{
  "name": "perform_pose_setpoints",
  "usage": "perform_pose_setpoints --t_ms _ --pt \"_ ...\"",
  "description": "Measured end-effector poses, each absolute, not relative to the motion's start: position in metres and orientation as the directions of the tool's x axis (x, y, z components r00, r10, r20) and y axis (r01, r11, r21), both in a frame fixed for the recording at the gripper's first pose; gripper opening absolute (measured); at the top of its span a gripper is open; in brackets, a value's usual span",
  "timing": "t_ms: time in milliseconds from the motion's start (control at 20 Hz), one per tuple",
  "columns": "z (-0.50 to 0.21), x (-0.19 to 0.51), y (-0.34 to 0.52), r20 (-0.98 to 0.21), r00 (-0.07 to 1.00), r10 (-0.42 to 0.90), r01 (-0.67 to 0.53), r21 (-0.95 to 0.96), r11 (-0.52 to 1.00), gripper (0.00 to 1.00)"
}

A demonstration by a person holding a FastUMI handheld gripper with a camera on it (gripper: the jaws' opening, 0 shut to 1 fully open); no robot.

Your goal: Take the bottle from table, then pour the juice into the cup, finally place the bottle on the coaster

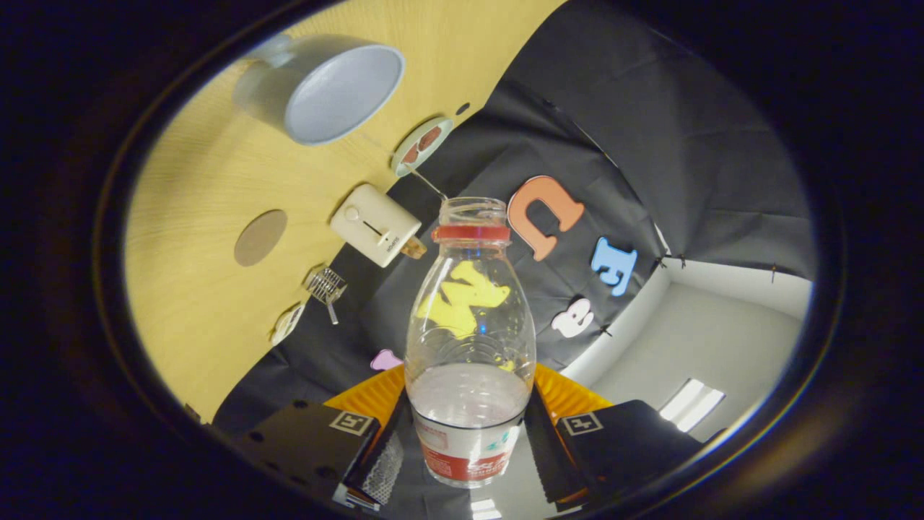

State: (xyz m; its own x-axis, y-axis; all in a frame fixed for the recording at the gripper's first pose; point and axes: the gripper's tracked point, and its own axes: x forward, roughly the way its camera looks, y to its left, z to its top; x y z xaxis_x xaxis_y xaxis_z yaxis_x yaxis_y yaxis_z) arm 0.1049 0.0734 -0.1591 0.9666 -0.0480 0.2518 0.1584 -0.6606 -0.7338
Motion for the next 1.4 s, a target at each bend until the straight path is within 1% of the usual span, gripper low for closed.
perform_pose_setpoints --t_ms 300,500,700,900,1200,1300,1400 --pt "-0.158 0.106 0.078 0.254 0.966 -0.045 0.167 -0.747 -0.643 0.8" --pt "-0.164 0.105 0.079 0.237 0.971 -0.041 0.167 -0.788 -0.592 0.8" --pt "-0.165 0.107 0.068 0.247 0.966 -0.071 0.18 -0.849 -0.496 0.8" --pt "-0.156 0.105 0.07 0.293 0.955 -0.047 0.25 -0.879 -0.407 0.8" --pt "-0.148 0.106 0.048 0.308 0.941 -0.142 0.293 -0.949 -0.116 0.8" --pt "-0.151 0.106 0.038 0.279 0.941 -0.189 0.287 -0.958 0.013 0.8" --pt "-0.15 0.105 0.037 0.272 0.942 -0.197 0.297 -0.949 0.109 0.8"
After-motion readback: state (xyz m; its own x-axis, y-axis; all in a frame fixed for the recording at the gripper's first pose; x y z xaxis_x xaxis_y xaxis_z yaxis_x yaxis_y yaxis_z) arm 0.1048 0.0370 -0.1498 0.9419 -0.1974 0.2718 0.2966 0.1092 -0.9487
